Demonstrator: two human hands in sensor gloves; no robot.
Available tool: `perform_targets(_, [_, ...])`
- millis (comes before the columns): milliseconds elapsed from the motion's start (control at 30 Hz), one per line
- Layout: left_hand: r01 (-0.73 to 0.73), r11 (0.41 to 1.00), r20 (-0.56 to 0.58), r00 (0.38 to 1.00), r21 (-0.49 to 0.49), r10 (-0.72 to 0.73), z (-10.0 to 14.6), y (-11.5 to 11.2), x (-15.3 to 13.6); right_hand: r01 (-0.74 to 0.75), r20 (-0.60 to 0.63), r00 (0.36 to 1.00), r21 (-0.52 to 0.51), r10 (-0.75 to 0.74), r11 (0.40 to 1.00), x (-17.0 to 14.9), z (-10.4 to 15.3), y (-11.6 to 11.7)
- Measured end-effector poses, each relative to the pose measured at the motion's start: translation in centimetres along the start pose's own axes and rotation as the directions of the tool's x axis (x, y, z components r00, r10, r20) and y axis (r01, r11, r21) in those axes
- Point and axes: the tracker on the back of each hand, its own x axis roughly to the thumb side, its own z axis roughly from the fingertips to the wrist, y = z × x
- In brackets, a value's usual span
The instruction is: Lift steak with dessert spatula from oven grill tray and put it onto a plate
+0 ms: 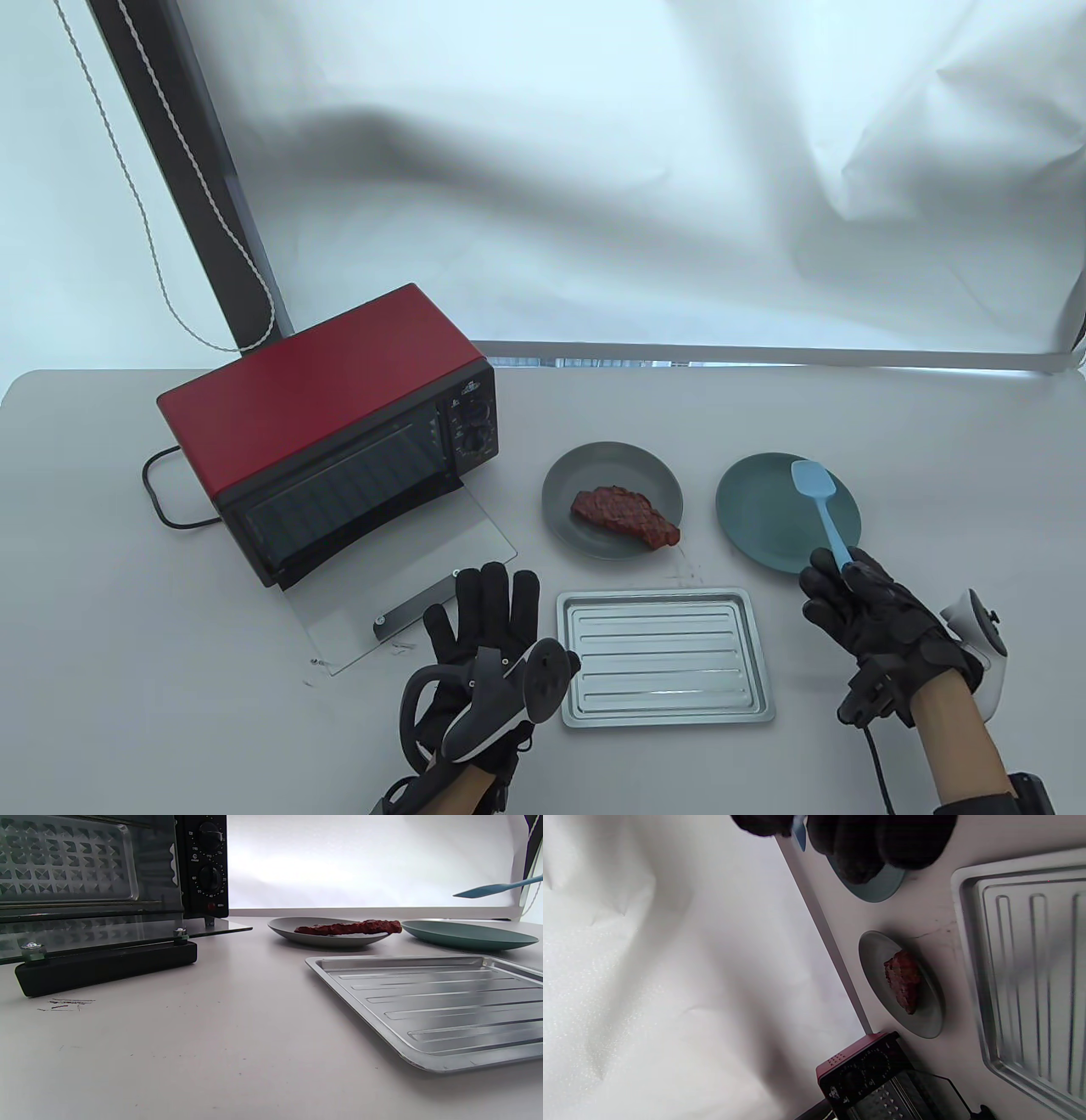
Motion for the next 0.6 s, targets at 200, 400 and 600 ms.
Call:
perform_targets(200, [0.001, 1.0, -0.001, 1.0, -0.007, -0.001, 0.0, 0.0, 0.0, 0.01, -0.063, 0.998, -0.018, -0.011, 1.0, -1.3, -0.7, -0.1])
perform_targets(400, [0.001, 1.0, -0.002, 1.0, -0.011, -0.001, 0.0, 0.0, 0.0, -0.032, -0.12, 0.992, -0.059, 0.025, 0.998, -2.2, -1.0, -0.5])
perform_targets(600, [0.003, 1.0, 0.0, 1.0, -0.012, -0.003, 0.0, 0.0, 0.0, -0.072, -0.146, 0.988, -0.093, 0.058, 0.993, -2.4, -1.0, -0.7])
